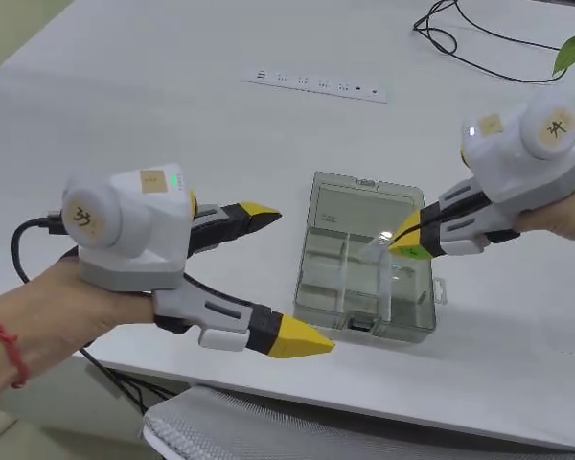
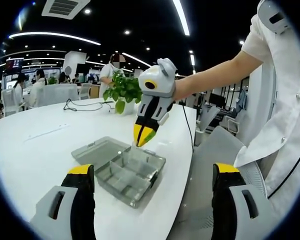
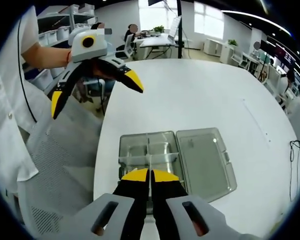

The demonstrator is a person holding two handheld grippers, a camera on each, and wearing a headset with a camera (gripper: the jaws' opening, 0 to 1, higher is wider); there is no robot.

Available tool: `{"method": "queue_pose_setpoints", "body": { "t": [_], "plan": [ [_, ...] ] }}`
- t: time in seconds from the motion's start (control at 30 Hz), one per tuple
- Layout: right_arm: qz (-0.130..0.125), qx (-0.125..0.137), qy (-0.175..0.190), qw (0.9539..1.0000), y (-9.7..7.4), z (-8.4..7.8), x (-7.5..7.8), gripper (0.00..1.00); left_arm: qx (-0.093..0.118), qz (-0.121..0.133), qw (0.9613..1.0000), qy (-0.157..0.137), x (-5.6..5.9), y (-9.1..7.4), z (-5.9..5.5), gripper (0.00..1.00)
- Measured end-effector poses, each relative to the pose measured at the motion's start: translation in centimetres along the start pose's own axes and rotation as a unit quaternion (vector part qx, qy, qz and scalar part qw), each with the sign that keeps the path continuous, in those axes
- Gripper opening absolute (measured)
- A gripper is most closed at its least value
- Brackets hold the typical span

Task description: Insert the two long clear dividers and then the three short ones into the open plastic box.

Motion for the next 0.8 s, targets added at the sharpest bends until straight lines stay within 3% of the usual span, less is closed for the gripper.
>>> {"method": "queue_pose_setpoints", "body": {
  "t": [0.8],
  "plan": [
    [0.0,0.006,-0.037,0.9993,1.7,0.3,0.2,0.02,0.004,-0.003,0.9999,-0.01,-0.4,0.3,-0.2,1.0]
  ]
}}
Point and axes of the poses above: the centre of the closed fingertips' face, and the gripper's own axes: y roughly forward along the fingers, x roughly to its right, z roughly out of its top, the point moved 9 cm from there along -y, roughly backward along the fingers, and after that the axes turned 13 degrees about -x, right-handed, at the moved point
